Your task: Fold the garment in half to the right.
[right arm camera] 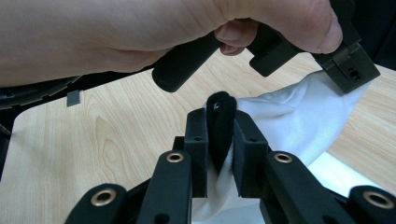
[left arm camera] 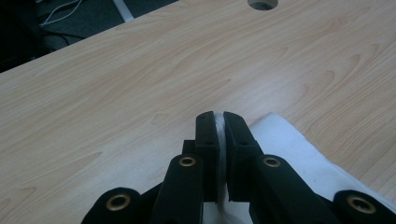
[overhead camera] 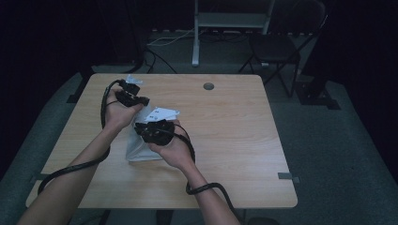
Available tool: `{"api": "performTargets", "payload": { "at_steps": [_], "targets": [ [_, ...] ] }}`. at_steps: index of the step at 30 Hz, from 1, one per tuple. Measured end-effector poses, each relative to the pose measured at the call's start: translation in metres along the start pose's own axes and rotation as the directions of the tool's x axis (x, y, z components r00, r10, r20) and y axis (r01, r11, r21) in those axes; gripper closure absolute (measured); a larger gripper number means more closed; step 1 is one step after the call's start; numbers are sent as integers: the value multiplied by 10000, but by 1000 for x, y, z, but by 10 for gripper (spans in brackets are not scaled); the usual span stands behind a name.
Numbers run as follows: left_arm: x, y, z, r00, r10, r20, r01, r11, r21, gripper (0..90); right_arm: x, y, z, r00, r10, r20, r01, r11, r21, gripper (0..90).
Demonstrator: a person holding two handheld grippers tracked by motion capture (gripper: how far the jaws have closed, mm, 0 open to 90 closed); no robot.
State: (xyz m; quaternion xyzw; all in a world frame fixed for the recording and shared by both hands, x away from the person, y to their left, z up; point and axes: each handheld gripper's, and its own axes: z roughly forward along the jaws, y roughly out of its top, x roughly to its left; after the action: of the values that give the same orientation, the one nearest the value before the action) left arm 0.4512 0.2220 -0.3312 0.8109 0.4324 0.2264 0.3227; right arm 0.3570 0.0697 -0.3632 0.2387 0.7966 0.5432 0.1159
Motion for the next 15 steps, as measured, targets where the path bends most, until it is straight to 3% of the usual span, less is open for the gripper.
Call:
{"api": "performTargets", "payload": {
  "at_steps": [15],
  "targets": [
    [-4,0,3,10000,79,55,-79,10000,-21,856,-2,-4,-1,10000,30,59,-30,10000,28,787]
  ]
}}
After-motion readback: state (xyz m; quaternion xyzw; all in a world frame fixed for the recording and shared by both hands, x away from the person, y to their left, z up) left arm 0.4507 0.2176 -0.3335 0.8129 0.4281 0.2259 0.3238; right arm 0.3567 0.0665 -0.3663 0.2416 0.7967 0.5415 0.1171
